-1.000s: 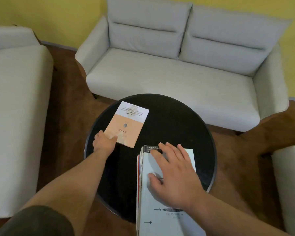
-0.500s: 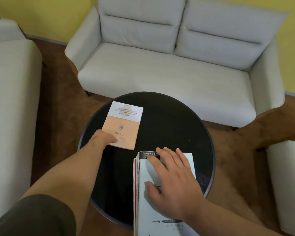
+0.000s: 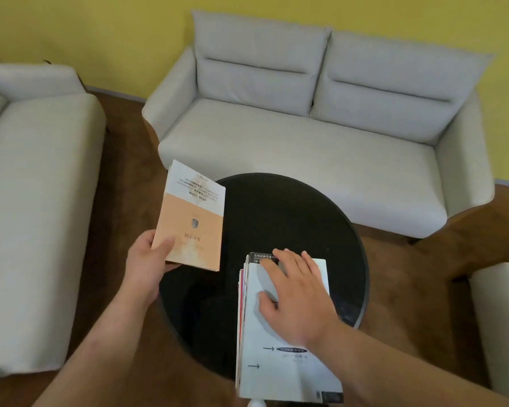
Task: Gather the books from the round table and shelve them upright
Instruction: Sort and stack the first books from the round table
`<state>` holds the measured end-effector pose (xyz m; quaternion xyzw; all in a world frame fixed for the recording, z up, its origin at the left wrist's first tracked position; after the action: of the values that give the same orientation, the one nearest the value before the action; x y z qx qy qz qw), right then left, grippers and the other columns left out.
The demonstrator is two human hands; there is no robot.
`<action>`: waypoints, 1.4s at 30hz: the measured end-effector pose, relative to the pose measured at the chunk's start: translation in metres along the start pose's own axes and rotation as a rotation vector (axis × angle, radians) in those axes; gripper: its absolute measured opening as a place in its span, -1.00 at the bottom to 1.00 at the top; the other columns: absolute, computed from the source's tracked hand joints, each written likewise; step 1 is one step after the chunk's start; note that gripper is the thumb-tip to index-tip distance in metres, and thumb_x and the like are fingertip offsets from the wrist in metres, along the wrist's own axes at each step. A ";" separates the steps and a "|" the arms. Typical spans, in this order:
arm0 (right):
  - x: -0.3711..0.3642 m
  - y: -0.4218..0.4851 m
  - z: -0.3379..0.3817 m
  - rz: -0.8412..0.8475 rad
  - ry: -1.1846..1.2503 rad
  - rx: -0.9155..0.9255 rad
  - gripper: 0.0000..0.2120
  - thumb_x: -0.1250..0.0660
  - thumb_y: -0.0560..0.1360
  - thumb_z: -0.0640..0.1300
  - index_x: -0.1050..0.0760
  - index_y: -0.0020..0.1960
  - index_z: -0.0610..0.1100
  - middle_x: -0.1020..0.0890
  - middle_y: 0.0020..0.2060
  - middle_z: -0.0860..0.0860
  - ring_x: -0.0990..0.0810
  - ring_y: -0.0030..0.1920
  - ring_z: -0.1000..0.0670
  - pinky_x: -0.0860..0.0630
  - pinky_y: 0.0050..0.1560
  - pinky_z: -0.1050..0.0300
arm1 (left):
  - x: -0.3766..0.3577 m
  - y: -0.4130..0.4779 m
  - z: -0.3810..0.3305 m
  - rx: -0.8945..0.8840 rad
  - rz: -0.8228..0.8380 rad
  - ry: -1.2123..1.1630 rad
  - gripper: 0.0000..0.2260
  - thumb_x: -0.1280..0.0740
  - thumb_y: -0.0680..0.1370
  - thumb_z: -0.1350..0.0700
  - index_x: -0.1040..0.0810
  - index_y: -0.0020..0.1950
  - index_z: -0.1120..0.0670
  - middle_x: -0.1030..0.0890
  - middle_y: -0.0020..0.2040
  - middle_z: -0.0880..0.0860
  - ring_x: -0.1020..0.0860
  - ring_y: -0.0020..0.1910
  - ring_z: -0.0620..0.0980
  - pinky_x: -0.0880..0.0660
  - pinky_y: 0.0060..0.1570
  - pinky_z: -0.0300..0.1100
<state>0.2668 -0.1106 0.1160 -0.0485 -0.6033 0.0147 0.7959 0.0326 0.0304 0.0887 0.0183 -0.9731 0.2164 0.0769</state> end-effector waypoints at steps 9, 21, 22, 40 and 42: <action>0.019 -0.014 0.008 -0.077 0.143 -0.039 -0.52 -0.15 0.62 0.07 -0.27 0.52 0.00 -0.22 0.56 0.00 -0.11 0.58 -0.01 0.12 0.54 0.11 | 0.047 -0.112 -0.019 -0.022 0.015 -0.382 -0.86 -0.24 0.66 0.09 -0.58 0.10 0.00 -0.71 0.04 0.06 -0.65 0.11 0.10 -0.52 0.17 0.10; 0.040 -0.097 -0.016 -0.092 1.001 -0.456 -0.83 -0.30 0.62 -0.01 -0.42 0.10 0.26 -0.63 0.05 0.22 -0.65 0.01 0.14 -0.55 -0.20 0.33 | -0.029 -0.221 0.046 0.132 0.357 0.044 -0.74 -0.46 0.49 0.05 -0.61 0.13 0.13 -0.70 0.10 0.14 -0.65 0.08 0.11 -0.61 0.11 0.14; 0.035 -0.102 -0.020 -0.106 0.930 -0.425 -0.77 -0.30 0.62 -0.06 -0.39 0.06 0.30 -0.59 0.04 0.30 -0.63 0.02 0.19 -0.53 -0.27 0.38 | -0.031 -0.220 0.050 0.028 0.369 0.334 -0.70 -0.45 0.50 -0.05 -0.59 0.16 0.06 -0.67 0.14 0.06 -0.63 0.10 0.03 -0.60 0.13 0.03; -0.030 -0.118 -0.052 0.084 1.253 -0.657 -0.77 -0.27 0.64 -0.06 -0.39 0.28 0.01 -0.64 0.09 0.05 -0.66 0.07 -0.01 -0.57 -0.10 0.17 | -0.069 -0.189 0.064 0.245 0.495 0.030 -0.61 -0.28 0.63 0.13 -0.30 0.44 0.00 -0.62 0.21 0.14 -0.68 0.07 0.17 -0.64 -0.11 0.00; -0.030 -0.112 -0.054 0.121 1.321 -0.665 -0.74 -0.30 0.62 0.02 -0.42 0.27 -0.01 -0.67 0.08 0.01 -0.68 0.08 -0.04 -0.59 0.00 0.07 | -0.072 -0.187 0.065 0.293 0.519 -0.009 -0.64 -0.28 0.63 0.02 -0.38 0.41 0.06 -0.70 0.13 0.15 -0.71 0.03 0.16 -0.61 -0.12 -0.02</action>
<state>0.3069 -0.2275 0.0832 -0.3188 0.0325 -0.1571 0.9341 0.1072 -0.1667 0.0979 -0.2192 -0.9039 0.3671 0.0111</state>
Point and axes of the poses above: each hand's wrist, its own y-axis towards the middle knuckle, its own x-axis out of the back of the hand, z = x × y, the point moved 6 cm from there along y, towards the middle knuckle
